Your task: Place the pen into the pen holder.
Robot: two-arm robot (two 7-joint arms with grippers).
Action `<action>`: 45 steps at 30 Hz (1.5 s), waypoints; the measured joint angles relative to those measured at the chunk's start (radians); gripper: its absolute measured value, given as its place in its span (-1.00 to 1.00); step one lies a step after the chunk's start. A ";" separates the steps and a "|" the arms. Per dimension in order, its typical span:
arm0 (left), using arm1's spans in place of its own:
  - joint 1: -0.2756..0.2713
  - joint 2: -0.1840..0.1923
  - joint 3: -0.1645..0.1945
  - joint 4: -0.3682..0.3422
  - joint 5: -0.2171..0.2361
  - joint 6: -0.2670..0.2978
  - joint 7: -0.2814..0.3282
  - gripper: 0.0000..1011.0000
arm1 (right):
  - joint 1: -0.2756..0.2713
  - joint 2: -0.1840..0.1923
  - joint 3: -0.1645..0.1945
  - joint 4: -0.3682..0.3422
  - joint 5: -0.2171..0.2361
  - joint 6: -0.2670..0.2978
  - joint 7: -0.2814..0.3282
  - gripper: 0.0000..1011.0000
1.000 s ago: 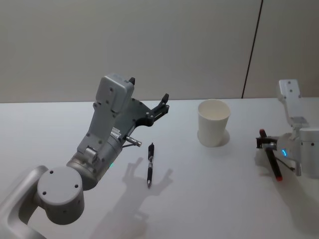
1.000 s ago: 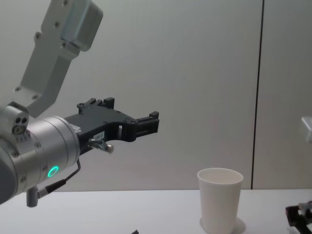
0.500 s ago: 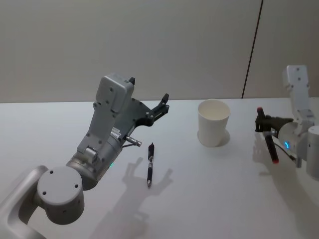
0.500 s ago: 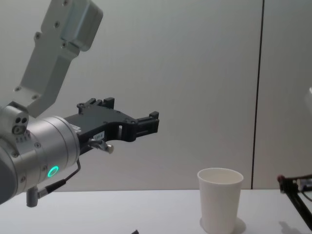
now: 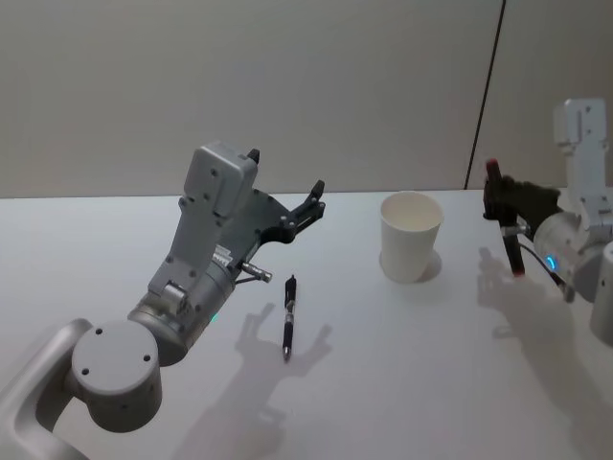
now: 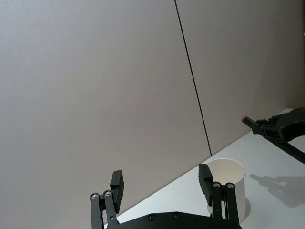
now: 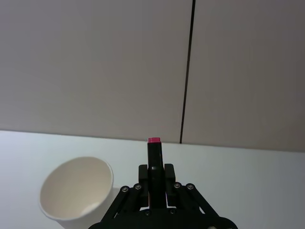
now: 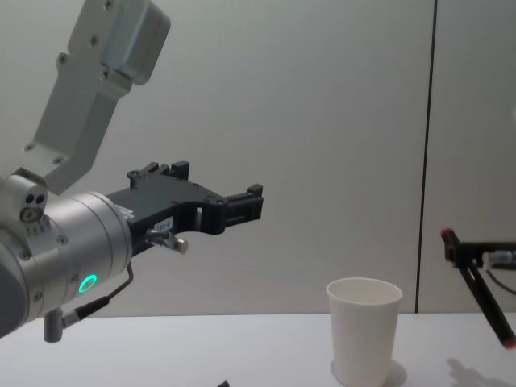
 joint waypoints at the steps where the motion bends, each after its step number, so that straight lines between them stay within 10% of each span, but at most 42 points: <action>1: 0.000 0.000 0.000 0.000 0.000 0.000 0.000 0.98 | -0.001 0.000 -0.001 -0.004 0.000 -0.022 0.005 -0.63; 20: 0.000 0.000 0.000 0.000 0.000 0.000 0.000 0.98 | 0.030 -0.030 -0.029 0.053 -0.025 -0.342 0.056 -0.63; 45: 0.000 0.000 0.000 0.000 0.000 0.000 0.000 0.98 | 0.226 -0.129 -0.092 0.478 -0.106 -0.800 0.032 -0.63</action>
